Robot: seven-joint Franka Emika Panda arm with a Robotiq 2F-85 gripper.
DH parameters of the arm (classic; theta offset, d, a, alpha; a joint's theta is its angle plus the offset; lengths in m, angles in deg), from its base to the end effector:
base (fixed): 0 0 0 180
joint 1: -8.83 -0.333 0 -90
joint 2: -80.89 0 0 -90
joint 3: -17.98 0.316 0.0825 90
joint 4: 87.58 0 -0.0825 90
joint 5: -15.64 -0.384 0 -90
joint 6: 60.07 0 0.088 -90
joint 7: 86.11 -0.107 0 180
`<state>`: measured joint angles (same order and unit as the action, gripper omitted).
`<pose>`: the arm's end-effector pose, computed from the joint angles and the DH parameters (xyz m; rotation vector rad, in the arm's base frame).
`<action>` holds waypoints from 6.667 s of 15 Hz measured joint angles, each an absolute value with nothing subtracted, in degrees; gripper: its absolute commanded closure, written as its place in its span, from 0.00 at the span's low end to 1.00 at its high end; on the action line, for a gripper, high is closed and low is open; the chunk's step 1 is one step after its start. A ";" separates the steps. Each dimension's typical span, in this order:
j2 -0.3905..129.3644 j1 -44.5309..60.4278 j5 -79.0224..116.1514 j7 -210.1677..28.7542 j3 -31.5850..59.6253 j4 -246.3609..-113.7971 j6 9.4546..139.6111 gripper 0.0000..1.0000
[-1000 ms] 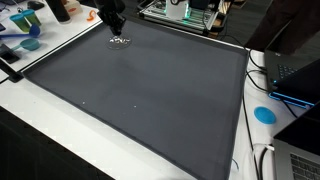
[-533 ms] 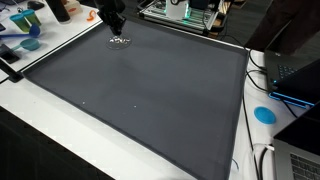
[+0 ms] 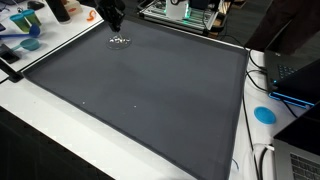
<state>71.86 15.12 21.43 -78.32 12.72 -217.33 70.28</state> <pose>0.5066 -0.1063 0.2794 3.0713 0.0086 -0.2451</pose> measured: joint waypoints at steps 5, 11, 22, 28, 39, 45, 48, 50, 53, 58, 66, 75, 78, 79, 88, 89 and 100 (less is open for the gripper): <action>74.69 14.59 21.43 -79.52 12.82 -217.22 68.00 0.96; 75.85 12.36 25.22 -87.39 14.01 -217.01 67.93 0.96; 70.90 6.26 48.02 -111.99 15.72 -216.46 68.47 0.96; 66.62 3.73 56.13 -120.30 15.71 -215.04 68.44 0.96; 63.11 1.37 63.24 -131.24 15.71 -213.08 67.24 0.96; 62.09 0.89 65.64 -134.81 15.76 -212.16 64.94 0.96; 61.63 0.77 65.72 -135.24 15.85 -211.85 63.85 0.96; 61.60 0.76 65.72 -135.25 15.93 -211.83 63.48 0.96; 61.60 0.78 65.71 -135.25 15.95 -211.67 63.36 0.96; 61.67 0.98 65.39 -134.48 16.07 -211.18 63.35 0.96; 62.64 3.07 60.23 -124.93 16.18 -210.61 63.91 0.96; 66.73 7.26 45.06 -107.08 15.77 -210.62 66.18 0.96; 67.99 8.91 39.19 -100.58 15.46 -210.62 66.38 0.96; 68.32 9.44 37.31 -98.46 15.35 -210.62 66.40 0.96; 70.88 15.11 17.81 -74.10 14.89 -210.66 66.03 0.96; 71.05 15.90 15.56 -70.92 14.80 -210.66 65.70 0.96; 71.52 23.23 -0.13 -41.20 11.73 -208.46 55.49 0.96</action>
